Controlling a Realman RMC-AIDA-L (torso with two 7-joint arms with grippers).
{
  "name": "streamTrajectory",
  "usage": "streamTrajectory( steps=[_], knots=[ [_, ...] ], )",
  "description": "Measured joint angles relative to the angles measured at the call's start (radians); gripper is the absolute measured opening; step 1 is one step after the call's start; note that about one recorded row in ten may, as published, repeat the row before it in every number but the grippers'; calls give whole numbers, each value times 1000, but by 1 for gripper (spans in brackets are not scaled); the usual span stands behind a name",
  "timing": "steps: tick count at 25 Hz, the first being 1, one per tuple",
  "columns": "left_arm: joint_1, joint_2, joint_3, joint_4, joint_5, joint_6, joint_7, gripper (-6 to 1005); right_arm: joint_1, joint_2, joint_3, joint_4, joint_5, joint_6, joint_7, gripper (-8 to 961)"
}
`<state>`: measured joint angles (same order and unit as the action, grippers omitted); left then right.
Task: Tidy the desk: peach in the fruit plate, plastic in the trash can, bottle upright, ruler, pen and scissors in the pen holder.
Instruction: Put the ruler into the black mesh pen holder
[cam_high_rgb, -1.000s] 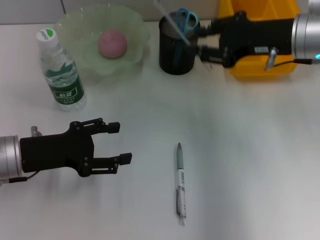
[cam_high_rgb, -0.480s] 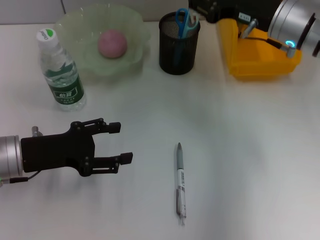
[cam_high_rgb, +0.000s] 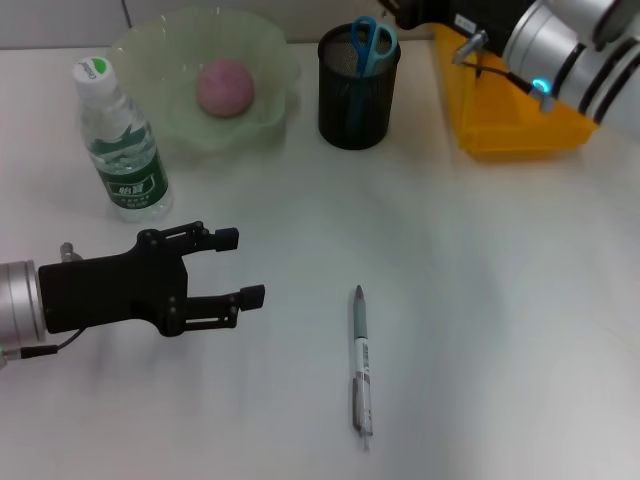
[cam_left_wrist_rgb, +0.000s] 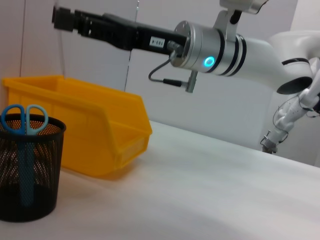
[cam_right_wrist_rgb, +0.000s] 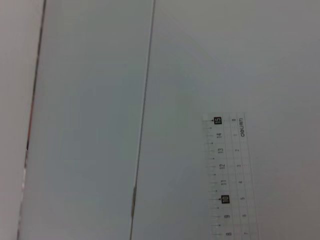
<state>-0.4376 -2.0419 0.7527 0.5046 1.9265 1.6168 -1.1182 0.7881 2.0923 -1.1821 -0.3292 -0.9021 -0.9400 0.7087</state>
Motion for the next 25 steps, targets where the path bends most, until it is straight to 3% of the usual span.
streamTrajectory(
  steps=[12, 25],
  knots=[
    [-17, 7, -12, 20, 0, 5, -96, 829, 119, 0, -27, 122, 5, 155, -4, 408],
    [-26, 5, -19, 46, 0, 6, -140, 829, 132, 0, -26, 130, 8, 170, -5, 414]
  ],
)
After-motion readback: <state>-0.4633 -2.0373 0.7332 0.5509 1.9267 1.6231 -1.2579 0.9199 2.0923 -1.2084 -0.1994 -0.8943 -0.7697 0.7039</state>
